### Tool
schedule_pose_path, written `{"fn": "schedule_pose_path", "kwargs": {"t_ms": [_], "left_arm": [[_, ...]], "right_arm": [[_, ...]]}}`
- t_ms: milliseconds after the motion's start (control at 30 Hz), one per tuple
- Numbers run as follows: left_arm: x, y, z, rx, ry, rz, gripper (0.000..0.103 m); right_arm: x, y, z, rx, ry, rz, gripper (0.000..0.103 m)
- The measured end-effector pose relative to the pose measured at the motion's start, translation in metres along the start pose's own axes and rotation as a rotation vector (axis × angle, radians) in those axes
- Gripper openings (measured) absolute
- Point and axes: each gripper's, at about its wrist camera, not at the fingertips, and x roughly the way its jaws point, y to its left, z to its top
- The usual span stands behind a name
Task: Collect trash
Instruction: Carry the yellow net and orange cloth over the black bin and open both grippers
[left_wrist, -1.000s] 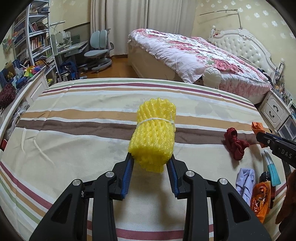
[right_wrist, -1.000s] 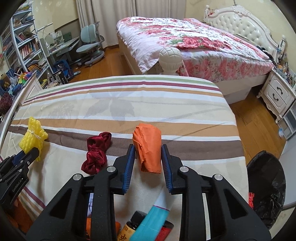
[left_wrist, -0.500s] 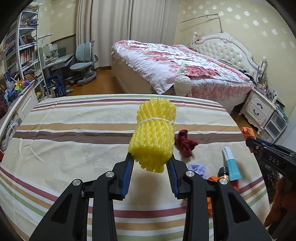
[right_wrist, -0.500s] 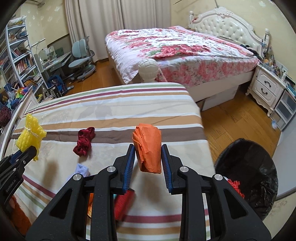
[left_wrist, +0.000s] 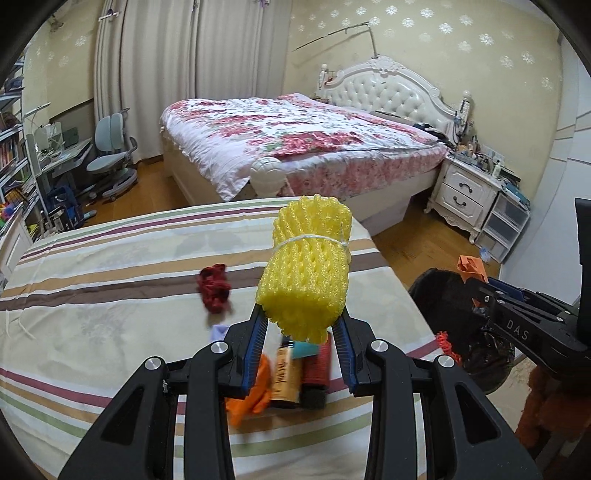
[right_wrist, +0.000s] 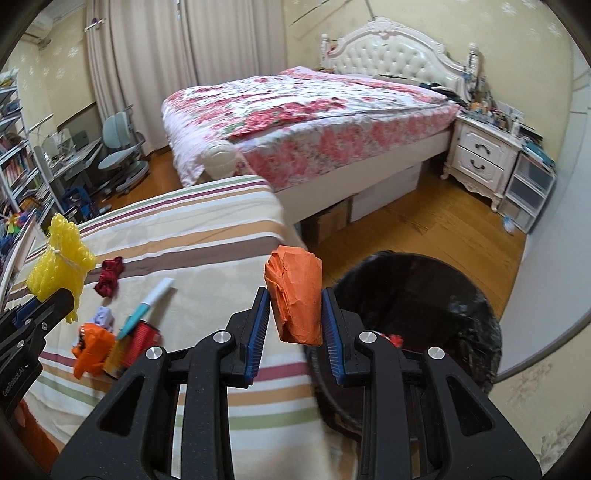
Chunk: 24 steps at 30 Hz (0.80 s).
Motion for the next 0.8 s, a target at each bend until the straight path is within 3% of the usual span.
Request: {"fn": "schedule_pose_path", "kwargs": {"t_ms": [467,800], "left_arm": [[0.047,-0.104,-0.011,0.146,0.056,-0.101,0.036],[0.074,-0.144,-0.017,0.203,0.086,-0.116,0.036]], "right_arm": [[0.008,-0.084,-0.018,0.111,-0.003,-0.104,0.028],[0.022,-0.123,-0.028,0.163,0.018,-0.136,0.029]]}}
